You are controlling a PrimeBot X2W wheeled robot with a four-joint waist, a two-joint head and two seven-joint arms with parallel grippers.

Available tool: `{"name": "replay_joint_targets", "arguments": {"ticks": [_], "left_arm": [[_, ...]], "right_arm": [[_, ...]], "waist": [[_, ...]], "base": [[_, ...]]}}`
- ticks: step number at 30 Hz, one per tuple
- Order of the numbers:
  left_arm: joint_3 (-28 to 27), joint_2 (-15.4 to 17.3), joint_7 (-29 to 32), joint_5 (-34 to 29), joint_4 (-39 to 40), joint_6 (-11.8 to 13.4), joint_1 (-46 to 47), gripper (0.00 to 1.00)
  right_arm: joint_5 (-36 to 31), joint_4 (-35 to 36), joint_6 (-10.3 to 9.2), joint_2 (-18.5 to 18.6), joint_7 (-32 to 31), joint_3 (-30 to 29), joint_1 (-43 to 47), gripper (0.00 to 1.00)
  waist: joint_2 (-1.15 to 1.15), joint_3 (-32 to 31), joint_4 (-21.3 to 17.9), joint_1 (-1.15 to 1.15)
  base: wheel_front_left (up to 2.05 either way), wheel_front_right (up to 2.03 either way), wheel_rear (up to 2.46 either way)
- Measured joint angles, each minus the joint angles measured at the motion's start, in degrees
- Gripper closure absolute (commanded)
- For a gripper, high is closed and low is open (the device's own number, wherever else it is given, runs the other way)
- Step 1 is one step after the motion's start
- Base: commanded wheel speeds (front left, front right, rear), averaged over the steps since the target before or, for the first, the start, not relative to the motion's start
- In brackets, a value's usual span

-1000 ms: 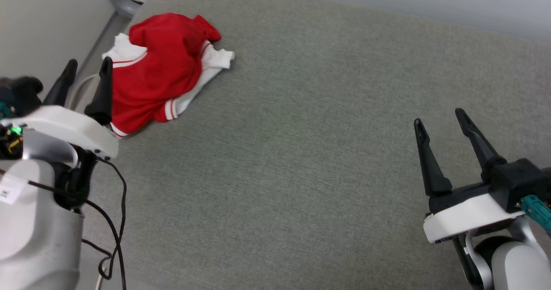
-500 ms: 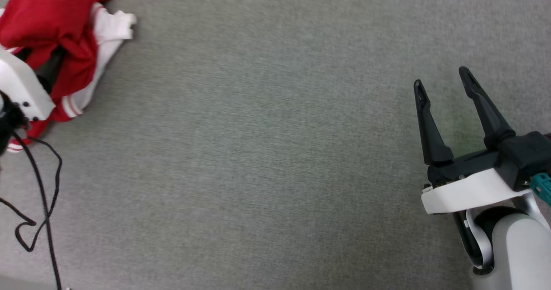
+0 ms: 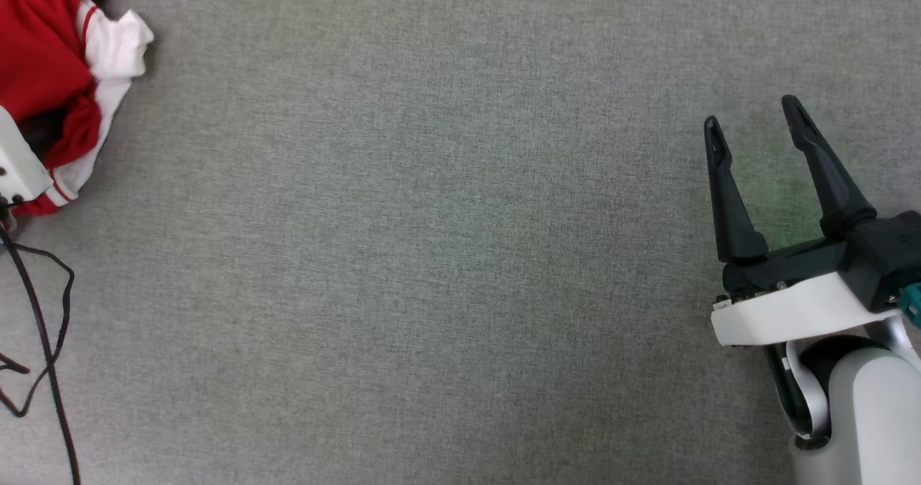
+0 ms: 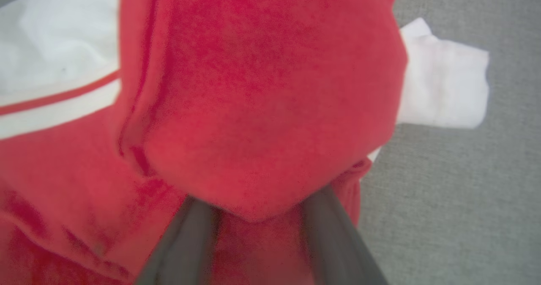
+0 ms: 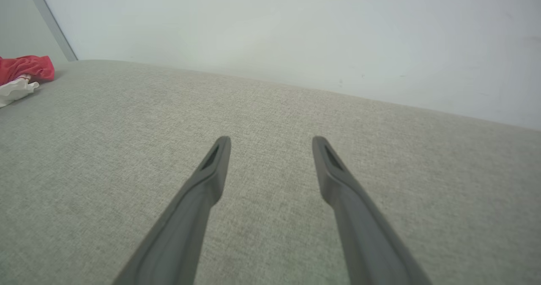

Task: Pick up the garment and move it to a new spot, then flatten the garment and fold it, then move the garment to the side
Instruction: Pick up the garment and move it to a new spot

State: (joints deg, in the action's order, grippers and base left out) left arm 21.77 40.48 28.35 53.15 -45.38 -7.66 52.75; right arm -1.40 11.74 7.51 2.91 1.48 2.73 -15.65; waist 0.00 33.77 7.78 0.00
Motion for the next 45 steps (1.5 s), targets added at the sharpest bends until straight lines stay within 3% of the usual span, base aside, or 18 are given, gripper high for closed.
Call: {"name": "replay_joint_targets", "arguments": {"ticks": [5,11,18,23,31,39,45], "left_arm": [[1.5,-0.8,-6.1,-2.5,-4.1,0.1,0.2,1.00],[1.8,-2.8,-18.2,-5.4,-6.2,0.4,0.3,1.00],[1.7,-5.4,-32.9,-8.4,-5.5,2.9,-0.2,1.00],[2.0,-7.7,-38.8,-9.5,-3.1,5.1,-3.1,1.00],[3.8,-10.7,-40.9,-10.3,6.4,7.8,-10.0,1.00],[8.2,-13.7,-36.2,-10.4,19.3,9.9,-18.1,1.00],[13.9,-16.5,-31.5,-11.0,27.2,9.7,-21.7,1.00]], "right_arm": [[0.8,-1.1,0.00,0.0,0.7,-0.3,0.4,0.00],[2.6,-3.0,0.00,0.0,1.9,-1.4,2.7,0.00],[5.0,-4.3,0.00,0.0,2.7,-3.9,6.8,0.00],[6.5,-4.8,0.00,0.0,2.8,-5.6,10.3,0.00],[7.7,-4.4,0.00,0.0,2.3,-6.2,14.3,0.00],[8.5,-4.1,0.00,0.0,1.7,-6.2,15.8,0.00],[9.2,-3.5,0.00,0.0,1.8,-5.9,16.0,0.00]], "waist": [[0.00,-2.6,0.5,0.01],[0.00,-8.1,1.0,0.00],[0.00,-15.7,1.6,0.00],[0.00,-21.3,1.7,-0.01],[0.00,-27.4,-0.8,-0.02],[0.00,-28.9,-6.6,-0.01],[0.00,-28.4,-11.4,-0.01]], "base": [[0.00,0.00,0.00],[0.00,0.00,0.00],[0.00,0.00,0.00],[0.00,0.00,0.00],[0.00,0.00,0.00],[0.00,0.00,0.00],[0.00,0.00,0.00]]}}
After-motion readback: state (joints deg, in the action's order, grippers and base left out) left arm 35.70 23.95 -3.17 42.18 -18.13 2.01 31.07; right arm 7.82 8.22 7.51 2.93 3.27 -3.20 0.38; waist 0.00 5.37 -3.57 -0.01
